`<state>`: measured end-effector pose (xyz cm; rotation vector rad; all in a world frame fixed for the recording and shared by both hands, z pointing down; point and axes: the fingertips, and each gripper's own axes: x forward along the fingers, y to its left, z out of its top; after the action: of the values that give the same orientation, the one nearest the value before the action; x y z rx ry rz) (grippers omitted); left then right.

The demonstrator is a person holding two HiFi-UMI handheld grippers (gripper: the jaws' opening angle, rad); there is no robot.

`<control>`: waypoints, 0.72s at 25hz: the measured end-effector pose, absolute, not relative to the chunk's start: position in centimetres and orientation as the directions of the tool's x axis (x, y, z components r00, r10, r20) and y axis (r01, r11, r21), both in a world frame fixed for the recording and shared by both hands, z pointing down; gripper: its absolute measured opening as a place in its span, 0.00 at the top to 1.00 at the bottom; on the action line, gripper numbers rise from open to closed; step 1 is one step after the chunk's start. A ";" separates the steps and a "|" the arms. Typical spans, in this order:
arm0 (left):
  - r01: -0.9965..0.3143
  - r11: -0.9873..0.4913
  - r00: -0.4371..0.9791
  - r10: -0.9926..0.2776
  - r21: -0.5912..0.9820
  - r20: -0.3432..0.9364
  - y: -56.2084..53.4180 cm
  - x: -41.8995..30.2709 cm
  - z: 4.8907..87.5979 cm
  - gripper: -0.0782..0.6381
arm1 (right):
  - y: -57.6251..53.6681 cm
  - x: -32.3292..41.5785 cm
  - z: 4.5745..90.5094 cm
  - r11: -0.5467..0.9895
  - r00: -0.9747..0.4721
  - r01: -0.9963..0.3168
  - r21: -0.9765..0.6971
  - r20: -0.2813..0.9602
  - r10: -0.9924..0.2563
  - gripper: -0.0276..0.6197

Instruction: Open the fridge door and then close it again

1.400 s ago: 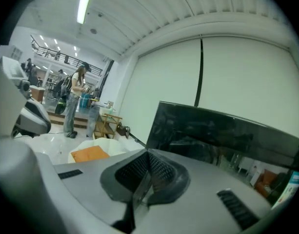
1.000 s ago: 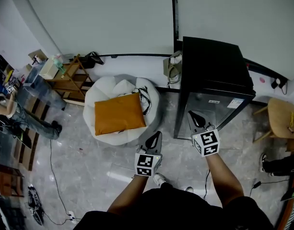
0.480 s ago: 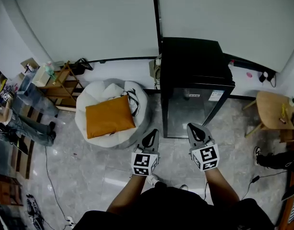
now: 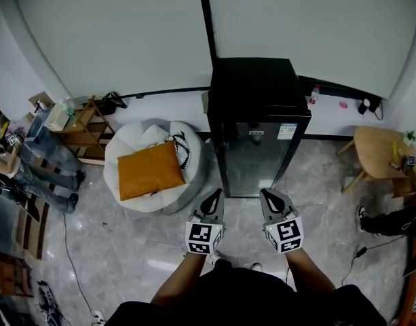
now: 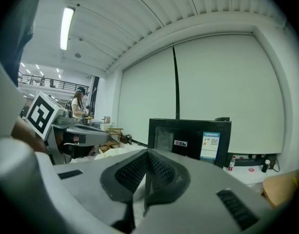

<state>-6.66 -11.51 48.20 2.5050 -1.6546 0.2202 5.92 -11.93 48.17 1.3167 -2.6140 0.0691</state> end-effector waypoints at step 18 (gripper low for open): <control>-0.939 -0.343 0.339 -0.924 0.010 0.177 -6.8 -3.7 47.4 0.86 | -8.4 9.2 47.3 0.604 -0.588 -0.795 0.062 0.166 -0.792 0.93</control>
<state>-3.65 -6.85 47.41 2.4786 -1.7317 0.2125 9.15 -8.35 47.25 1.3246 -2.6520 0.0279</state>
